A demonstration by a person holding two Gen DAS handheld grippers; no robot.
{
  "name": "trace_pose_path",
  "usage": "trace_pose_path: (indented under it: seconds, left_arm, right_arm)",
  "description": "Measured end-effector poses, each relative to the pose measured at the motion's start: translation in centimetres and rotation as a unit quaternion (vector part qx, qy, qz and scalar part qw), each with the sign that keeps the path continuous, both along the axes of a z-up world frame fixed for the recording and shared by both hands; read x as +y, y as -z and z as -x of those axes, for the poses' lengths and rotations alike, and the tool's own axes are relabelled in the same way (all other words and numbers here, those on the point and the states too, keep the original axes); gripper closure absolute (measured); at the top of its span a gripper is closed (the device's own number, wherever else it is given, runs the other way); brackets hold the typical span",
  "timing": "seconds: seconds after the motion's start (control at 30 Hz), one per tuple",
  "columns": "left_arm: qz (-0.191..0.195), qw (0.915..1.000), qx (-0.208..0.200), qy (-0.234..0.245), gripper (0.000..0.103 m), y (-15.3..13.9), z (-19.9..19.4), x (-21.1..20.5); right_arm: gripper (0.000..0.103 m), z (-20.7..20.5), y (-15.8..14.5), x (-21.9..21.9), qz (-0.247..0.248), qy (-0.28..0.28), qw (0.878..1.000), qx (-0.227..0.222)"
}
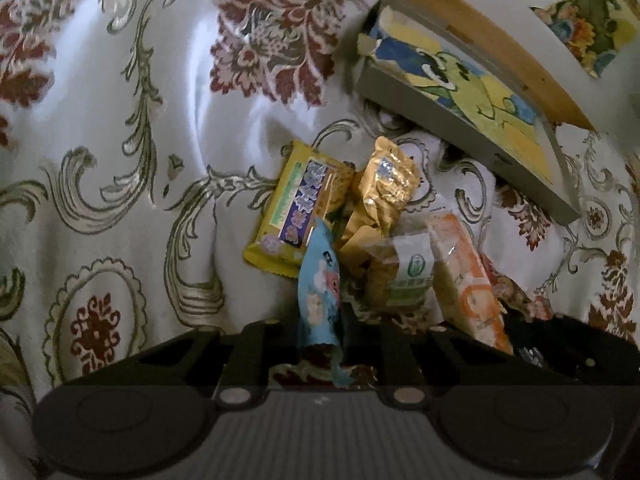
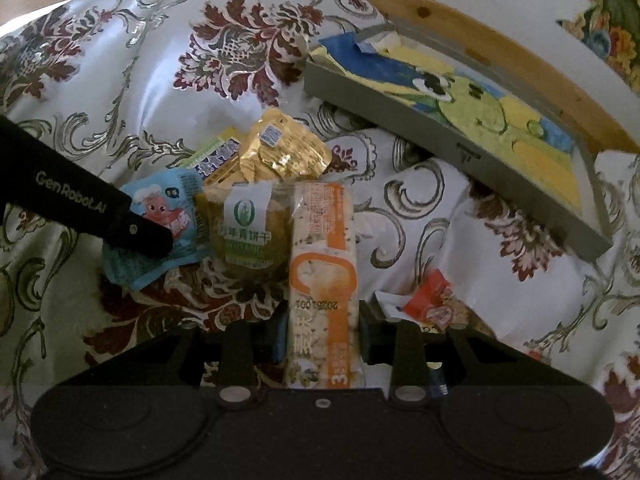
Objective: Organize snacks
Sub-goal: 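Grasp the blue pig-print packet with the left tool while the right grasps the orange-white bar, then carry both snacks into the gray tray and open both tools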
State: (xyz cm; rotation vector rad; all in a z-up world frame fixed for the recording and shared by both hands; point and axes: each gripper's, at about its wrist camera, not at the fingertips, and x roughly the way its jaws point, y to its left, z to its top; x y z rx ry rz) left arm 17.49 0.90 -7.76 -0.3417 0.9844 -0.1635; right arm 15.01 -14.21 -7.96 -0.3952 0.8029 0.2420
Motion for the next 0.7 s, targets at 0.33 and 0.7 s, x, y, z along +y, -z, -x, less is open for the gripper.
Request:
trace_pose_path:
  seconds: [0.33,0.7]
  left_arm:
    - [0.004,0.9998,0.003,-0.019,0.086,-0.8,2.1,0.5]
    - [0.032,0.9978,-0.057,-0.004,0.086,-2.2,4.2,0.3]
  right_arm:
    - [0.069,2.0,-1.6,0.3,0.042,-0.019,0.997,-0.062]
    - [0.069,2.6,-2.8,0.4,0.016,-0.024,0.995,-0.093]
